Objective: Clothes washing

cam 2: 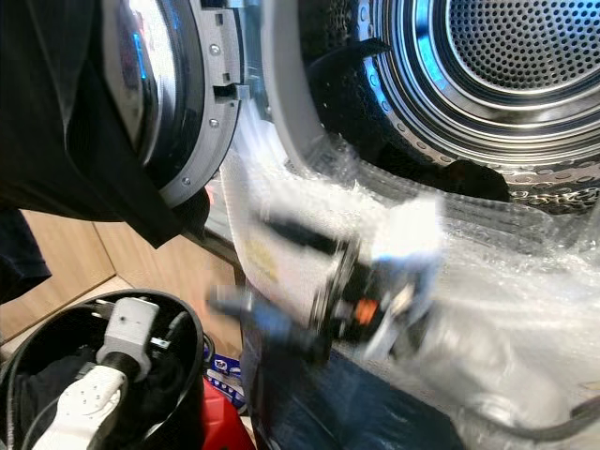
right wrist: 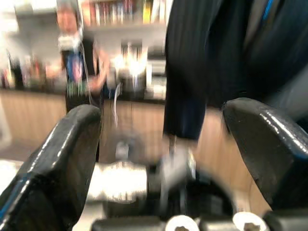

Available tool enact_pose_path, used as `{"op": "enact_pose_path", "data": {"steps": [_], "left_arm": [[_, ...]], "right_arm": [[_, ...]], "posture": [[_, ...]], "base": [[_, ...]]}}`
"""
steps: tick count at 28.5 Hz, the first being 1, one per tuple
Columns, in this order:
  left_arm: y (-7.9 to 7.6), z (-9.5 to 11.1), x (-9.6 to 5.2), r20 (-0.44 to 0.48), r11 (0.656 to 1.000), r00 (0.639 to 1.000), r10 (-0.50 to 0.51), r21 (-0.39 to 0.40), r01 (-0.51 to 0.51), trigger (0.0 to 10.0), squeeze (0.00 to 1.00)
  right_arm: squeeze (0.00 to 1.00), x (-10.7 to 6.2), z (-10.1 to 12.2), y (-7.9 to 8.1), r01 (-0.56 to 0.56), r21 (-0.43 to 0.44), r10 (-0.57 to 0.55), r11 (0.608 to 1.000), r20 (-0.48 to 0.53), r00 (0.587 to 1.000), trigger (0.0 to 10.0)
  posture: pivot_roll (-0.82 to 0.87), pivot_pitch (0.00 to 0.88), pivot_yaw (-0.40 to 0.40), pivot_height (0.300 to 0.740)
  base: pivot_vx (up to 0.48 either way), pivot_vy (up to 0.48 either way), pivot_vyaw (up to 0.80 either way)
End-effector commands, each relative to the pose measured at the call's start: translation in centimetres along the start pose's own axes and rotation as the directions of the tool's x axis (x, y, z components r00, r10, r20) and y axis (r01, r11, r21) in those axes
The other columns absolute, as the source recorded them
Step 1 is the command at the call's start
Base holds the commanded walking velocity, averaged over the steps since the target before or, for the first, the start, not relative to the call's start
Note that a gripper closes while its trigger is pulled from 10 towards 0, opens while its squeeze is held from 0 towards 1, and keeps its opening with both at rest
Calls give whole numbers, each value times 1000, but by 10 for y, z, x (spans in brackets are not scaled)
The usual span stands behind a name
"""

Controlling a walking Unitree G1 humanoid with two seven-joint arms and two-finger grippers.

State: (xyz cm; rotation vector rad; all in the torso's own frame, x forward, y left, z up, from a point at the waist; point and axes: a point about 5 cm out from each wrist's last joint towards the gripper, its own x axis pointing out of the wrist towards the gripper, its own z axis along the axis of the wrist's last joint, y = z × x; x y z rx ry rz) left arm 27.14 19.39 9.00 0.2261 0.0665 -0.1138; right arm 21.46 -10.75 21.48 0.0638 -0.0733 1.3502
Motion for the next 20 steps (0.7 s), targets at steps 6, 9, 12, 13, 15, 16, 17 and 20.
{"op": "enact_pose_path", "data": {"steps": [6,9,12,13,15,16,17,20], "left_arm": [[13,8,-10,17,999,999,-37,-30,37,10000,0],[17,7,-11,7,998,998,-58,-19,58,10000,0],[16,16,-13,-1,990,990,-139,38,139,10000,0],[12,16,-24,-43,963,969,-244,108,247,10000,0],[12,16,-24,-43,963,969,-244,108,247,10000,0],[15,18,-28,-55,954,961,-270,121,275,10000,0],[20,23,-28,-50,956,963,-266,115,270,10000,0],[21,32,-26,-37,953,958,-284,103,286,10000,0]], "right_arm": [[0,-26,-73,-10,82,72,-55,994,-314,948,10000],[0,-39,-105,-10,117,127,-60,985,-384,921,10000],[0,-54,-149,-17,253,245,-126,936,-437,891,10000],[0,-64,-175,-14,323,262,-148,909,-523,839,10000],[0,-64,-175,-14,323,262,-148,909,-523,839,10000],[0,-75,-195,-13,380,239,-170,894,-604,778,10000],[39,-87,-214,-13,459,200,-208,866,-691,693,10000],[310,-99,-234,-12,538,97,-266,838,-787,556,10000]], "posture": [[154,0,4,740],[185,0,-8,740],[200,0,-5,740],[204,0,2,740],[204,0,2,740],[215,0,3,740],[215,0,3,740],[220,0,3,740]], "base": [[0,0,0],[0,0,0],[0,0,0],[0,0,0],[0,0,0],[0,0,0],[0,0,0],[0,0,0]]}}
